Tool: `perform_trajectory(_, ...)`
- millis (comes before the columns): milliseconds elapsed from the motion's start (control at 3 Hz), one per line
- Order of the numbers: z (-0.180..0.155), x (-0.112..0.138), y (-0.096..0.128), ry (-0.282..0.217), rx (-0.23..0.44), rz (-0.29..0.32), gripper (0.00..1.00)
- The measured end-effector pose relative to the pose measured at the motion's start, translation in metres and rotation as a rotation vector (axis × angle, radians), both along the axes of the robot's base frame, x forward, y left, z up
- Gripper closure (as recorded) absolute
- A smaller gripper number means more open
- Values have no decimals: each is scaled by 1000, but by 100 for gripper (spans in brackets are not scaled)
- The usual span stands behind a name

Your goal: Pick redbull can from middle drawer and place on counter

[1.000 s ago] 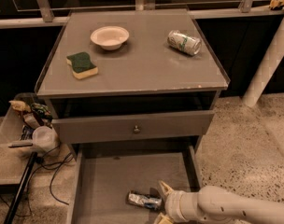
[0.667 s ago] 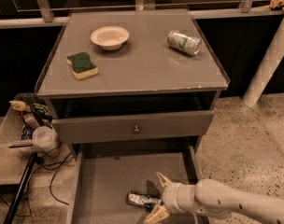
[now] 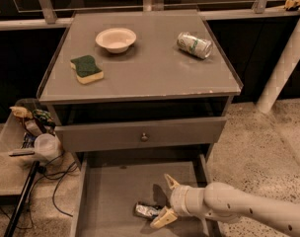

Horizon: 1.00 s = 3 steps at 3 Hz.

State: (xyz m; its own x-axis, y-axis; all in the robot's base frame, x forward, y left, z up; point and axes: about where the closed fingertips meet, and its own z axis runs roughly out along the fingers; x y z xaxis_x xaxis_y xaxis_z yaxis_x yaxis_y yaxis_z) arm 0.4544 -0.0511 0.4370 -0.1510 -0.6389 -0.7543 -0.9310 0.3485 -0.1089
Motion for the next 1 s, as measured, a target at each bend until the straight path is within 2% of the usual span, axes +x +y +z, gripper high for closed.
perform_trajectory(667,-11,1,3,12,-16,13,0)
perform_trajectory(1000,-32,-7,4,48,-46,28,0)
